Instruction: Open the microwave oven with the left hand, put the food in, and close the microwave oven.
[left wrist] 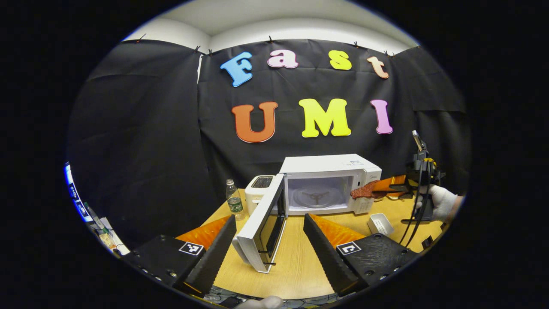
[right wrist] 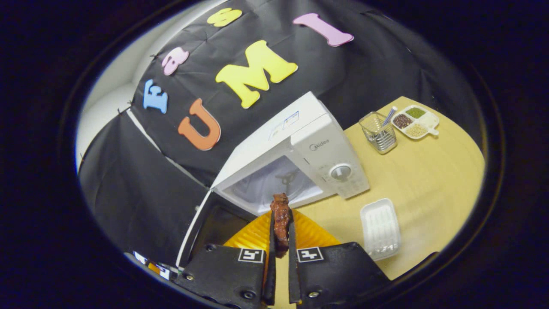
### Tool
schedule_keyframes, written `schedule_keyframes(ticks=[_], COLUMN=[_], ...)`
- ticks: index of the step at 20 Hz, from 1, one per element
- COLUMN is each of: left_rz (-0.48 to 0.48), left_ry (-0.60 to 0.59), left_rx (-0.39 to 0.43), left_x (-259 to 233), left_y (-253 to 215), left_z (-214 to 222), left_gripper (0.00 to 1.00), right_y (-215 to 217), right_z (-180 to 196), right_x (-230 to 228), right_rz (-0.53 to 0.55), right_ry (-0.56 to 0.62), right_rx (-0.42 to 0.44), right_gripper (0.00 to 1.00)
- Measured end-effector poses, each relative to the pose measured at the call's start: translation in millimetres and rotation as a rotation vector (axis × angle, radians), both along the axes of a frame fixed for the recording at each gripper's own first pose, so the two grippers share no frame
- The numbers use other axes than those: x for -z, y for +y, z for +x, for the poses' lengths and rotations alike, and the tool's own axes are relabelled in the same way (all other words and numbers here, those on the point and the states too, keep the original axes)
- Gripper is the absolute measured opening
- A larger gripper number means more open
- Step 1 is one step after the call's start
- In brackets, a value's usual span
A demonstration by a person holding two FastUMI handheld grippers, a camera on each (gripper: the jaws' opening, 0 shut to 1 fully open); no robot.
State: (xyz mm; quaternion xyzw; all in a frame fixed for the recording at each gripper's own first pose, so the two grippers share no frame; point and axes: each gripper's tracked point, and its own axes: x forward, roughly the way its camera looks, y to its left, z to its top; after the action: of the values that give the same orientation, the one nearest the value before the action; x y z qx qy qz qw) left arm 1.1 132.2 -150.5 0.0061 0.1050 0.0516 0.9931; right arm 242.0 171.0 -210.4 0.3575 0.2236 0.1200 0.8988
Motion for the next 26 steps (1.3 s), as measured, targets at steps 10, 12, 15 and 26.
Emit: schedule_keyframes(ticks=[10,12,15,26], left_rz=[0.037,0.042,0.049,0.044], left_ry=[-0.012,-0.007,0.011,0.032], left_rx=[-0.028,-0.043,-0.049,-0.060], left_x=[15.8,26.0,37.7,51.3], left_y=[80.7,89.3,101.4,118.0], left_z=[2.3,3.7,7.3,13.8], left_gripper=[0.96,0.96,0.96,0.96], right_y=[114.6,125.5,131.4,119.6], right_z=[135.1,159.4,190.1,214.4], right_x=[53.7,73.4,93.3,130.8], right_rz=[0.284,0.307,0.297,-0.142], right_ry=[-0.093,-0.076,-0.080,-0.092], right_rx=[0.290,0.327,0.364,0.400], right_gripper=[0.14,0.15,0.14,0.14])
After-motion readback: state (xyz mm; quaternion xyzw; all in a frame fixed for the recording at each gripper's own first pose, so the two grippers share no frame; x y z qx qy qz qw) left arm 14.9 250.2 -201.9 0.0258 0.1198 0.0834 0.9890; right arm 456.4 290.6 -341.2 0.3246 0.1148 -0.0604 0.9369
